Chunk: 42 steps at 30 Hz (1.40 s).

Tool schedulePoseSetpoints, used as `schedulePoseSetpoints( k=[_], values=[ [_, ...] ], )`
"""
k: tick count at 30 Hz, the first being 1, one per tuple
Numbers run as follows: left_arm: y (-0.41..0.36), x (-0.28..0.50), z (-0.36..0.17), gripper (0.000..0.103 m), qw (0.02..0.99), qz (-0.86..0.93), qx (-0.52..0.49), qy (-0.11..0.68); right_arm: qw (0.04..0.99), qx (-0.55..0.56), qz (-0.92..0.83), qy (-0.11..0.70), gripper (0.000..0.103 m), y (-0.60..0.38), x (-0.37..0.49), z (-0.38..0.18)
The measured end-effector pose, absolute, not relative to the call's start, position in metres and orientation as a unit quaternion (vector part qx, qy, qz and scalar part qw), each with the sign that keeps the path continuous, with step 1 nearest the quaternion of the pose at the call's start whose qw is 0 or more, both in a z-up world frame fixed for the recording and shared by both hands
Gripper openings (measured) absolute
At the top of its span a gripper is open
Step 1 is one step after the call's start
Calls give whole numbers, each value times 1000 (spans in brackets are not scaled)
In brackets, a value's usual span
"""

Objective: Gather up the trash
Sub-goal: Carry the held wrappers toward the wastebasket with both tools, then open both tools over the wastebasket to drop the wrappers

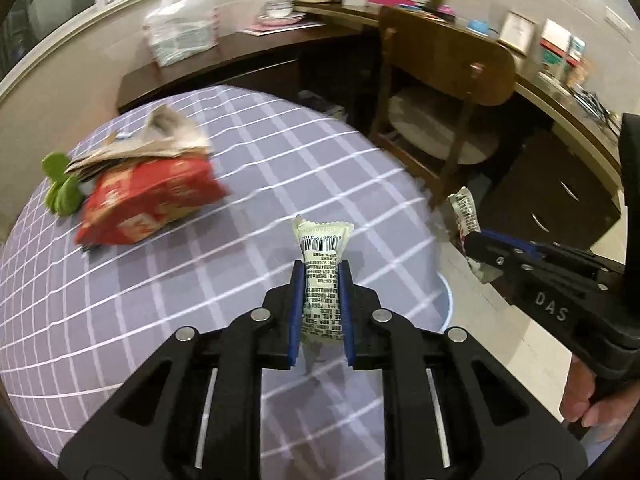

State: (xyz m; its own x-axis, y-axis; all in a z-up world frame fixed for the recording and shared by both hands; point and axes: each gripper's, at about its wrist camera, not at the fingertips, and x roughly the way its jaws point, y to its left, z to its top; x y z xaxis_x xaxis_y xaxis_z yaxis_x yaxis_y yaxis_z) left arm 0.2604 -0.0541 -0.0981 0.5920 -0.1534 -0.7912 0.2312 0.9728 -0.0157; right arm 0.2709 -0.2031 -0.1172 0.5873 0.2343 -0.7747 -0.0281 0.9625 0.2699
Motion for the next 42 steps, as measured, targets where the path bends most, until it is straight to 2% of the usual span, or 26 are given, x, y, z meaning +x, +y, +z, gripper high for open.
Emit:
schedulePoseSetpoints(
  k=[15,27,34,35,36,37,42],
  values=[
    [-176,263,-122,17,860,-199,108,458,869,168,-6,464,9,-311,248,-151],
    [-236,296,-181,17,812,-218,143,522,834,200,-46,512,9,-358,256,-209],
    [-248,315,-206,27,795,-224,143,545,818,204,-68,533,10,-369,255,-233],
    [-248,316,-208,31,795,-224,146,544,817,205,-69,535,10,-369,255,-235],
    [-247,316,-208,44,797,-223,150,542,815,207,-70,537,10,-370,256,-237],
    [-245,316,-207,51,800,-222,150,537,813,207,-70,540,10,-370,256,-238],
    [-239,318,-204,52,806,-219,146,529,813,204,-61,542,13,-364,268,-241]
  ],
)
